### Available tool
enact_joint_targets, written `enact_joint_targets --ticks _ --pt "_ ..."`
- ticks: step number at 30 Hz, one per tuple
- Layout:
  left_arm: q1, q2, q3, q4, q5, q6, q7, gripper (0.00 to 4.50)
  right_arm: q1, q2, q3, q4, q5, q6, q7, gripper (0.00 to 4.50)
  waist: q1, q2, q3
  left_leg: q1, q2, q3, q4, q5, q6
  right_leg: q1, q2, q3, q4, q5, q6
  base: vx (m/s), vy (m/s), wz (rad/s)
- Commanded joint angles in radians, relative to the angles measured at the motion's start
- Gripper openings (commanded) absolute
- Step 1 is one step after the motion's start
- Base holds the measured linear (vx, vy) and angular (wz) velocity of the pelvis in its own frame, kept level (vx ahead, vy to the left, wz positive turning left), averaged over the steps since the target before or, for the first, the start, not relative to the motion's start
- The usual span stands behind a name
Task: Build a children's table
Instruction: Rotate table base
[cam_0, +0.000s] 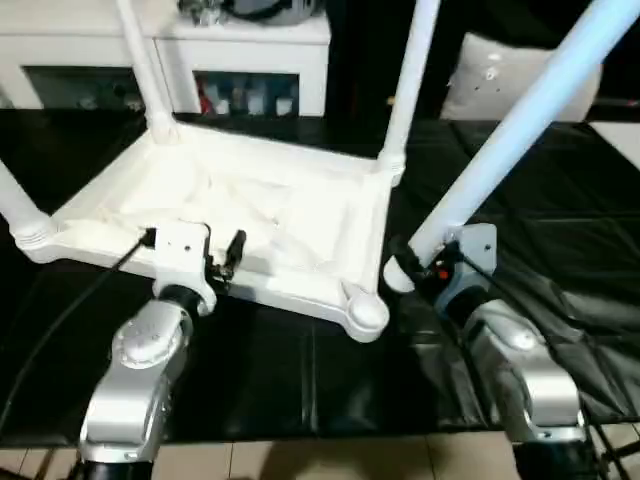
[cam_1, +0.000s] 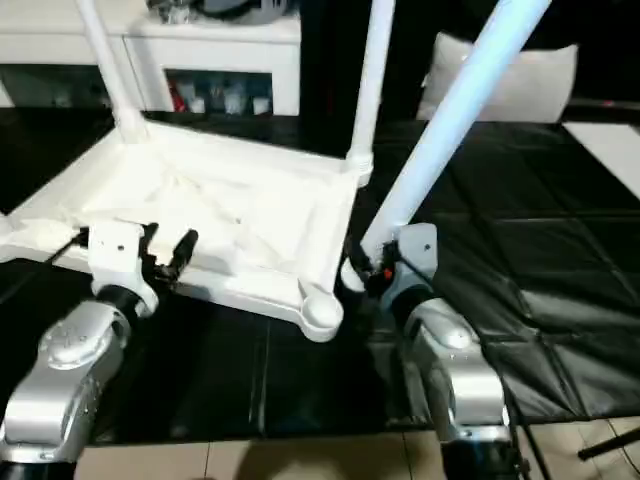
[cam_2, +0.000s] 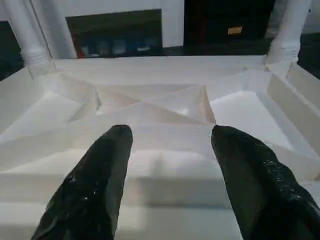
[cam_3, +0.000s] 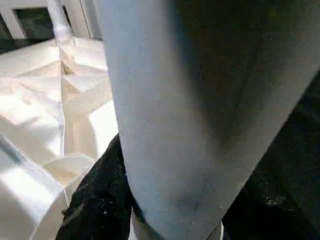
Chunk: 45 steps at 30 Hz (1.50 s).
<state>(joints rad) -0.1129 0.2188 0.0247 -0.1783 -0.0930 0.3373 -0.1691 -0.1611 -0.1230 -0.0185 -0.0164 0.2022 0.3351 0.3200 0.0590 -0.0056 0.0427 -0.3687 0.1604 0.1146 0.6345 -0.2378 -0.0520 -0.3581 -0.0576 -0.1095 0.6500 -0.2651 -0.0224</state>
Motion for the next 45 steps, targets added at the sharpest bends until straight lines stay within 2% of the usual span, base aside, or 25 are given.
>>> enact_joint_targets --ticks 1,5,9,11,13,14,18,20,22,24,28,30,31,32,34,35,36,37,38,39,40,41,43,44,45 --pt "0.006 0.004 0.005 -0.001 -0.007 -0.003 -0.013 2.92 -0.015 -0.008 -0.008 0.006 0.002 -0.022 -0.001 1.88 0.009 0.004 -0.081 0.01 0.052 -0.018 -0.034 0.537 0.155 0.054 -0.093 0.075 -0.019 0.612 -0.181 0.0 0.0 0.0" --pt "-0.003 0.001 0.005 0.021 -0.005 -0.012 -0.011 2.92 -0.01 -0.014 -0.003 -0.015 0.009 -0.017 0.017 1.88 0.008 0.014 -0.042 0.01 0.076 -0.006 -0.087 -0.077 0.029 0.059 -0.103 0.082 -0.079 0.025 -0.199 -0.105 -0.008 -0.03" --pt "-0.006 0.003 -0.02 0.005 -0.001 -0.013 -0.031 2.92 -0.002 -0.028 0.016 -0.024 -0.002 -0.011 0.036 1.88 0.003 -0.001 -0.015 0.034 0.074 0.002 -0.108 -0.33 -0.03 0.029 -0.102 0.084 -0.13 -0.407 -0.124 -0.119 -0.005 0.01" --pt "-0.009 0.002 -0.015 0.001 -0.006 -0.009 -0.033 2.92 -0.024 -0.028 0.036 -0.013 -0.021 -0.014 0.029 1.88 0.015 -0.005 -0.012 -0.03 0.042 -0.036 -0.117 -0.339 0.015 0.075 -0.14 0.029 -0.141 -0.599 -0.054 -0.107 -0.005 0.12" --pt "-0.012 0.002 -0.01 0.008 -0.009 -0.01 -0.034 2.92 -0.028 -0.019 0.034 -0.018 -0.012 -0.015 0.026 1.88 0.002 0.01 -0.013 -0.026 0.029 -0.049 -0.085 -0.356 0.008 0.089 -0.173 -0.005 -0.171 -0.73 -0.037 -0.064 0.001 0.38" --pt "-0.014 0.001 -0.01 0.013 -0.009 -0.012 -0.034 2.92 -0.025 -0.011 0.024 -0.024 0.002 -0.012 0.023 1.88 -0.01 0.01 -0.023 0.067 0.05 -0.02 -0.06 -0.388 -0.037 0.037 -0.147 0.005 -0.202 -0.711 -0.026 -0.077 0.019 0.18" --pt "-0.025 -0.006 -0.027 0.019 -0.003 -0.013 -0.039 2.92 -0.014 -0.016 -0.008 -0.013 0.018 -0.01 0.019 1.88 -0.021 0.038 0.001 0.082 0.112 -0.037 -0.174 -0.856 -0.085 0.076 -0.061 -0.021 -0.11 -0.446 -0.038 0.0 0.0 0.0" --pt "-0.025 -0.005 -0.014 0.015 -0.011 -0.011 -0.042 2.92 -0.041 -0.02 0.015 0.01 0.001 -0.014 0.026 1.88 -0.02 0.026 -0.001 0.071 0.104 -0.022 -0.193 -0.86 -0.092 0.091 -0.067 0.013 -0.082 -0.397 -0.05 0.0 0.0 0.0" --pt "-0.026 -0.004 -0.008 0.022 -0.013 -0.013 -0.041 2.92 -0.049 -0.019 0.024 0.007 -0.003 -0.012 0.028 1.88 -0.023 0.0 0.01 0.123 0.044 0.017 -0.081 -0.672 -0.073 0.03 -0.122 0.008 -0.218 -0.798 -0.019 0.0 0.0 0.0" --pt "-0.028 -0.004 -0.007 0.029 -0.013 -0.015 -0.04 2.92 -0.048 -0.022 0.028 0.002 -0.008 -0.012 0.028 1.88 -0.003 -0.008 -0.006 0.022 0.042 0.023 -0.049 -0.29 0.016 0.126 -0.178 0.029 -0.227 -0.905 0.031 0.127 0.019 -0.19" --pt "-0.024 -0.012 -0.03 0.005 -0.005 -0.004 -0.044 2.92 -0.026 -0.033 0.028 0.011 -0.021 -0.025 0.023 1.88 -0.018 0.018 -0.042 0.064 0.087 -0.009 -0.13 -0.282 0.025 0.106 -0.075 0.006 -0.142 -0.377 -0.083 0.118 0.03 -0.07" --pt "-0.019 -0.009 -0.025 0.002 -0.006 -0.002 -0.043 2.92 -0.035 -0.03 0.039 0.015 -0.023 -0.024 0.024 1.88 -0.059 0.045 -0.051 0.154 0.119 -0.058 -0.139 -0.266 0.127 0.024 -0.047 0.001 -0.059 -0.095 -0.156 0.182 0.029 0.01" --pt "-0.019 -0.01 -0.023 0.007 -0.006 -0.004 -0.043 2.92 -0.039 -0.022 0.035 0.013 -0.012 -0.019 0.024 1.88 -0.073 0.03 -0.057 0.164 0.125 -0.07 -0.134 -0.227 0.173 0.011 -0.05 0.008 -0.046 -0.044 -0.158 0.196 0.017 0.03" --pt "-0.023 -0.011 -0.027 0.026 0.0 -0.011 -0.044 2.92 -0.042 -0.019 0.032 0.006 -0.007 -0.012 0.025 1.88 -0.068 0.031 -0.055 0.158 0.104 -0.058 -0.116 -0.125 0.264 0.004 -0.064 0.023 -0.042 0.038 -0.157 0.178 -0.017 0.07" --pt "-0.025 -0.01 -0.036 0.028 0.005 -0.011 -0.048 2.92 -0.036 -0.022 0.028 -0.001 -0.008 -0.01 0.023 1.88 -0.038 -0.027 -0.067 0.003 -0.02 0.032 -0.036 -0.033 0.297 0.159 -0.099 0.106 -0.093 0.222 -0.204 0.151 -0.022 0.1" --pt "-0.023 -0.011 -0.042 0.019 0.003 -0.007 -0.051 2.92 -0.031 -0.024 0.022 -0.001 -0.006 -0.012 0.021 1.88 0.001 -0.021 -0.085 -0.06 -0.023 0.021 0.017 -0.003 0.26 0.222 -0.158 0.162 -0.107 0.351 -0.233 0.158 -0.006 0.1" --pt "-0.021 -0.012 -0.046 0.011 0.001 -0.003 -0.055 2.92 -0.027 -0.025 0.017 0.001 -0.003 -0.013 0.02 1.88 0.014 -0.014 -0.086 -0.116 -0.002 0.0 0.032 0.055 0.204 0.25 -0.149 0.15 -0.086 0.472 -0.223 0.144 0.001 0.15" --pt "-0.019 -0.012 -0.048 0.005 -0.001 -0.002 -0.056 2.92 -0.026 -0.025 0.015 0.004 -0.003 -0.015 0.019 1.88 0.021 0.001 -0.086 -0.104 0.007 -0.004 0.005 0.087 0.177 0.232 -0.119 0.122 -0.073 0.515 -0.199 0.144 0.001 0.15" --pt "-0.016 -0.01 -0.049 0.004 0.001 -0.001 -0.056 2.92 -0.028 -0.026 0.017 0.013 -0.009 -0.018 0.017 1.88 -0.011 0.037 -0.086 0.015 0.049 -0.036 -0.05 0.242 0.197 0.134 -0.01 0.028 -0.002 0.455 -0.113 0.159 -0.029 0.08" --pt "-0.014 -0.009 -0.047 0.004 0.002 -0.002 -0.054 2.92 -0.031 -0.026 0.02 0.018 -0.015 -0.02 0.014 1.88 -0.061 0.059 -0.102 0.233 0.15 -0.164 -0.038 0.506 0.48 -0.086 -0.005 0.008 0.077 0.0 0.012 0.194 -0.089 -0.11" --pt "-0.013 -0.007 -0.044 0.004 0.002 -0.002 -0.052 2.92 -0.035 -0.026 0.023 0.023 -0.019 -0.023 0.011 1.88 -0.078 0.043 -0.108 0.249 0.197 -0.196 -0.042 0.657 0.571 -0.117 -0.036 0.029 0.098 -0.106 0.053 0.194 -0.089 -0.11" --pt "-0.012 -0.005 -0.037 0.005 -0.001 -0.002 -0.05 2.92 -0.039 -0.022 0.028 0.024 -0.02 -0.023 0.011 1.88 -0.059 0.043 -0.085 0.186 0.173 -0.162 -0.049 0.766 0.589 -0.131 -0.059 0.052 0.116 -0.074 0.093 0.109 -0.09 -0.26" --pt "-0.013 -0.003 -0.031 0.01 -0.004 -0.004 -0.053 2.92 -0.04 -0.022 0.037 0.015 -0.023 -0.022 0.013 1.88 -0.044 -0.008 -0.07 0.12 0.058 -0.038 -0.054 0.415 0.458 -0.094 -0.051 0.074 0.011 0.124 0.024 0.041 -0.056 -0.15" --pt "-0.014 -0.004 -0.03 0.017 -0.002 -0.01 -0.055 2.92 -0.03 -0.023 0.038 0.004 -0.023 -0.023 0.012 1.88 -0.023 -0.074 -0.078 0.028 -0.065 0.022 0.003 0.052 0.321 0.041 -0.075 0.163 -0.086 0.036 0.009 0.065 -0.072 0.06" --pt "-0.013 -0.005 -0.031 0.02 -0.001 -0.015 -0.055 2.92 -0.022 -0.023 0.036 -0.003 -0.024 -0.024 0.01 1.88 0.011 -0.055 -0.074 -0.021 -0.059 -0.011 0.071 -0.046 0.228 0.105 -0.184 0.239 -0.114 0.015 -0.129 0.073 -0.07 0.03"
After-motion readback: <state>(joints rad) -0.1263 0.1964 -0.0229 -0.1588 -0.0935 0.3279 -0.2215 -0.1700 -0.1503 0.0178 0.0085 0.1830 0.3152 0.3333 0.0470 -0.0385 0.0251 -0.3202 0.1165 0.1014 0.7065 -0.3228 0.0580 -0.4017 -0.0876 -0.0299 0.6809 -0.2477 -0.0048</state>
